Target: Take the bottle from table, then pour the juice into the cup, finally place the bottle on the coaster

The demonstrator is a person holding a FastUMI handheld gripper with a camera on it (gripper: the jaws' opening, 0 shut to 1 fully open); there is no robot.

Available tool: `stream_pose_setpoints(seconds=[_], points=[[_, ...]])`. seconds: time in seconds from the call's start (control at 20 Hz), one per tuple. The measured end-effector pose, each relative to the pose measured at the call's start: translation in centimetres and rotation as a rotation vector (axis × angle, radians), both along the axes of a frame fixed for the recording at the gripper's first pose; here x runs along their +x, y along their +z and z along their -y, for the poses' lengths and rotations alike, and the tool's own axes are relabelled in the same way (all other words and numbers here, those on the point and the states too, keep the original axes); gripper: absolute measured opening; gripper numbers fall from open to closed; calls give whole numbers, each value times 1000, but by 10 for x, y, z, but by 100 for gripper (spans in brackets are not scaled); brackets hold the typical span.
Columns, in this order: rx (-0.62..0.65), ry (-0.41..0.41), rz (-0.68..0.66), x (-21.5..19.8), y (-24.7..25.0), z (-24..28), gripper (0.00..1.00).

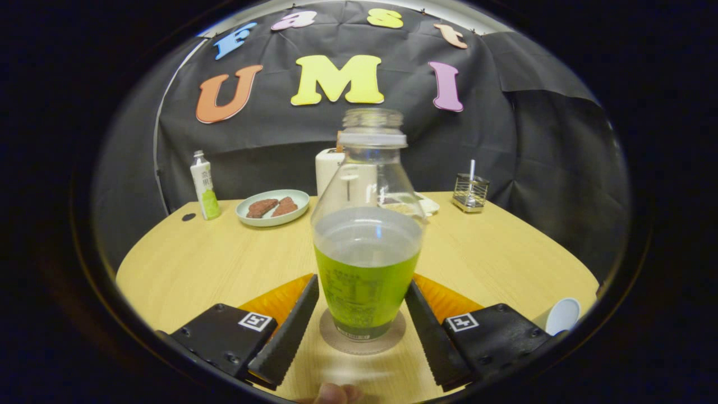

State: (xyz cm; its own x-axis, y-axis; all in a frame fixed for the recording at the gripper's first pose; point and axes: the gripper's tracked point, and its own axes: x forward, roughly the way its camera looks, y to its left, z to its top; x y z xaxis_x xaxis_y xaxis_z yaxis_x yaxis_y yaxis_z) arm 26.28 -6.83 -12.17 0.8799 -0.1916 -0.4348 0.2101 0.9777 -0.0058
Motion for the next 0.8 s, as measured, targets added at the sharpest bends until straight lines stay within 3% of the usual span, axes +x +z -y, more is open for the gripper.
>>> stream_pose_setpoints(seconds=[0.4, 0.8], points=[[-17, 37, 71, -25, 24, -4, 97], [-68, 75, 197, -103, 74, -14, 100]])
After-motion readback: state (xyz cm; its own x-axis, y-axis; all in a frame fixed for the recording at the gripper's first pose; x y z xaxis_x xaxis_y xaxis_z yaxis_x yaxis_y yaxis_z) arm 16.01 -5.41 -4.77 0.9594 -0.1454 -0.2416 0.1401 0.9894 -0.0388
